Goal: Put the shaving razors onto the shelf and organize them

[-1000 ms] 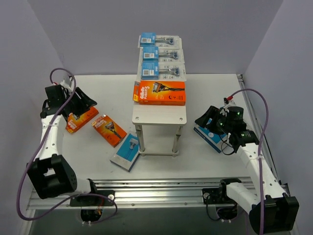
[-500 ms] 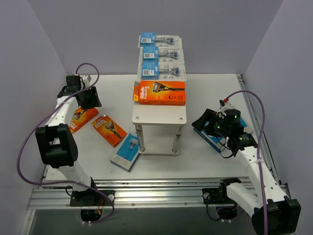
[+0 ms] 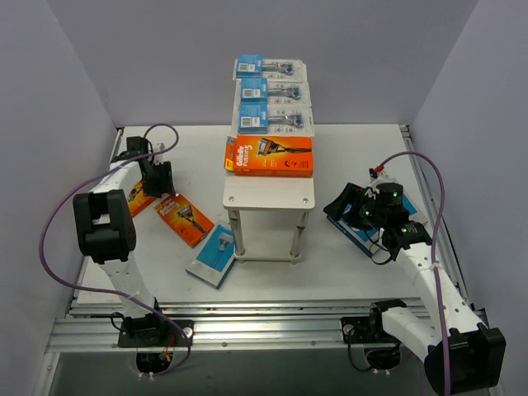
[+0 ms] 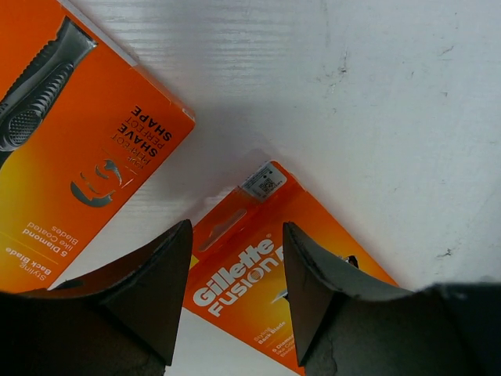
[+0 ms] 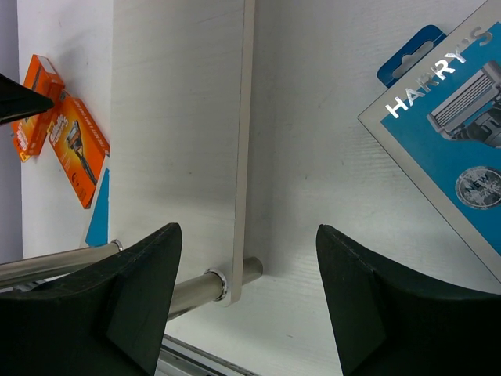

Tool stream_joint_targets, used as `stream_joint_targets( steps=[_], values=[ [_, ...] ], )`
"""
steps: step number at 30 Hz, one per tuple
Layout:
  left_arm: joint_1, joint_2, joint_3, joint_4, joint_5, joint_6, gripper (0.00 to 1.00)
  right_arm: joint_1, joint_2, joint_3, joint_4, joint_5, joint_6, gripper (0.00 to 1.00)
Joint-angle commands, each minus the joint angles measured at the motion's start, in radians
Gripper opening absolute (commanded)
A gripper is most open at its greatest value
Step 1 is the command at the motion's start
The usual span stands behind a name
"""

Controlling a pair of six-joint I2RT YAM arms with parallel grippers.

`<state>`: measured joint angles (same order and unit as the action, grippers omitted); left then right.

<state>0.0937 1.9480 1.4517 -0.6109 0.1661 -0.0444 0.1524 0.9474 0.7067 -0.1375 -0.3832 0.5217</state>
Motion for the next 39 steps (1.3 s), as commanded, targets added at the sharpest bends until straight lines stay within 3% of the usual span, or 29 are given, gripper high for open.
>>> stream_joint_targets(
  steps=[1, 16, 34, 38, 39],
  values=[
    [0.009, 0.02, 0.044, -0.007, -0.013, 0.02, 0.58, 0.007, 0.007, 0.007, 0.024, 0.013, -0.019, 0.65],
    [0.07, 0.08, 0.056, 0.008, 0.136, -0.002, 0.59, 0.012, 0.01, 0.002, 0.022, 0.03, -0.025, 0.65],
    [0.089, 0.085, 0.007, 0.031, 0.171, -0.028, 0.57, 0.022, 0.005, -0.004, 0.022, 0.05, -0.029, 0.65],
    [0.087, 0.071, -0.02, 0.04, 0.164, -0.034, 0.48, 0.021, 0.004, -0.006, 0.026, 0.052, -0.029, 0.65],
    [0.087, 0.068, -0.025, 0.042, 0.162, -0.035, 0.38, 0.022, 0.005, -0.006, 0.026, 0.049, -0.029, 0.65]
  ],
)
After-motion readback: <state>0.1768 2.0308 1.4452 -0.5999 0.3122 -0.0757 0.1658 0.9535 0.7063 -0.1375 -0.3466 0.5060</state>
